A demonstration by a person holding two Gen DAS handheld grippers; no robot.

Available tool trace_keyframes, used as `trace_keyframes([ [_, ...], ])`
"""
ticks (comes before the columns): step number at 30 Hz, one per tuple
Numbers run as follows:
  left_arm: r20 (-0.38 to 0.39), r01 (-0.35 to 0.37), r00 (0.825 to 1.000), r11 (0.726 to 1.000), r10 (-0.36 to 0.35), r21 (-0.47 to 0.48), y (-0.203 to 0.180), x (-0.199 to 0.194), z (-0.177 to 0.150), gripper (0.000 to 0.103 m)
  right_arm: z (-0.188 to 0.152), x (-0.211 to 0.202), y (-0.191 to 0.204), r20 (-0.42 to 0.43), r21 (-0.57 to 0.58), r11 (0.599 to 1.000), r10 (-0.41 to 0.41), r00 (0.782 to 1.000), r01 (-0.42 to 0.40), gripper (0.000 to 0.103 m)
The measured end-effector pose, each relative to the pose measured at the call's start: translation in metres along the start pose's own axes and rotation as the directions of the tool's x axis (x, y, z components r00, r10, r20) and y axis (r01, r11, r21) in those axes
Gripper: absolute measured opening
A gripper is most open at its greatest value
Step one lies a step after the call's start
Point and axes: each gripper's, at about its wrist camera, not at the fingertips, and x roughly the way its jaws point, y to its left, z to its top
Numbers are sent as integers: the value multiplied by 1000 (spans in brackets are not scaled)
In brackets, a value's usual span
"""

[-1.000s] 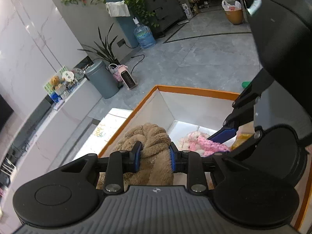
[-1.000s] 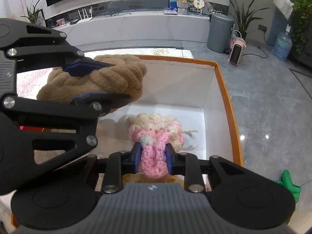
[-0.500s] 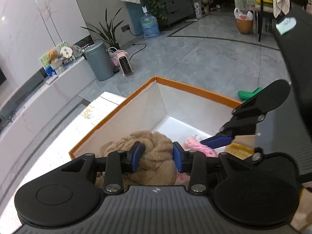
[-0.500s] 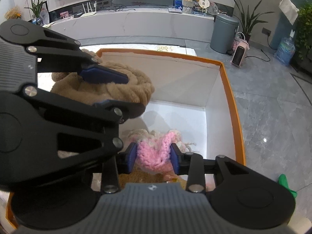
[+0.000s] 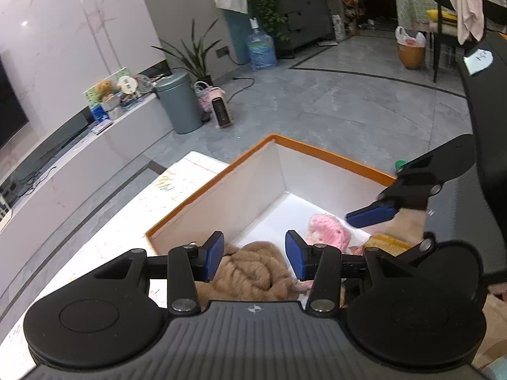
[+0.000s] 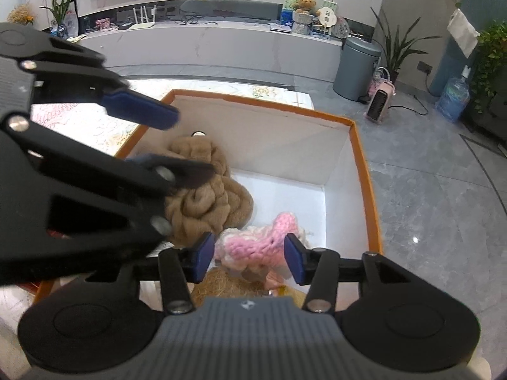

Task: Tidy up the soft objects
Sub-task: 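Open both grippers to drop the plush and knitted item into the box, then withdraw both tools from the box back over the bed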

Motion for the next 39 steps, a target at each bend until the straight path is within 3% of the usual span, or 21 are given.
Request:
trace_keyframes([
  [4,71,-50,996,998,52,-30,6,-28,-7,53,0,-17,2,19,35,999,-25,1000,24,59],
  [9,159,-93,982,994,103,-64,6,-72,-18,53,-1,-51,11,87,118,993,-13,996,3,60],
  [19,283,-171,929,955,239,-244,20,-154,-55,53,-21,-123,68,278,195,979,2,961,-58,62],
  [26,249,-274,895,897,370,-347,34,-190,-97,53,-42,-142,113,318,225,966,52,947,-129,62],
  [33,170,-322,885,834,433,-447,50,-207,-142,53,-60,-147,164,337,202,962,110,935,-186,62],
  [39,104,-349,890,809,445,-474,59,-214,-184,50,-73,-144,206,320,152,971,127,939,-183,62],
])
